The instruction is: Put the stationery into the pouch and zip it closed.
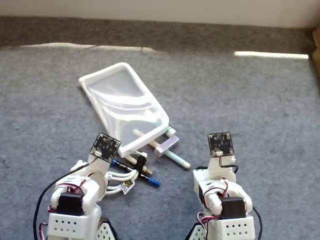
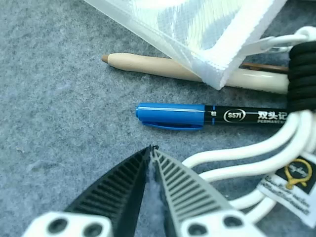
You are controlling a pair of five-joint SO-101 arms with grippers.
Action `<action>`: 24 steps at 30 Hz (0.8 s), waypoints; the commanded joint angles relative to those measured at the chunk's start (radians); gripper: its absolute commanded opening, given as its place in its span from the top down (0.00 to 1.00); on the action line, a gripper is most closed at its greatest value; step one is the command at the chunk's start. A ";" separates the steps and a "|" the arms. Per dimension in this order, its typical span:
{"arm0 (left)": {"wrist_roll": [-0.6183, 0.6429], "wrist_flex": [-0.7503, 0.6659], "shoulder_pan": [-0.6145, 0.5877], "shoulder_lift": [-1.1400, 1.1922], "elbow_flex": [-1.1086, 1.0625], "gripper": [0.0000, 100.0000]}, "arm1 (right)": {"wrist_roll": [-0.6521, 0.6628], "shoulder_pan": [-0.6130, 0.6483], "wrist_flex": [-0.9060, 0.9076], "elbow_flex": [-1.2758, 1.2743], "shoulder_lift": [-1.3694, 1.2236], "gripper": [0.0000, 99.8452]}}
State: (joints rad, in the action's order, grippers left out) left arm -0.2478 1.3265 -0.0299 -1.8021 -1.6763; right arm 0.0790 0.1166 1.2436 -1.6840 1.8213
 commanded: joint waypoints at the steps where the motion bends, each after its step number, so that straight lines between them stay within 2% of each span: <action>1: 0.009 0.002 -0.007 -0.008 -0.019 0.99 | -0.009 -0.010 0.007 -0.136 0.015 0.99; 24: 0.011 0.000 0.019 -0.012 -0.019 0.99 | -0.014 -0.005 0.007 -0.136 0.015 0.99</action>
State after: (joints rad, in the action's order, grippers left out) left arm -0.2478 1.3265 -0.0238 -1.8021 -1.6763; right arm 0.0744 0.1166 1.2436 -1.6840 1.8213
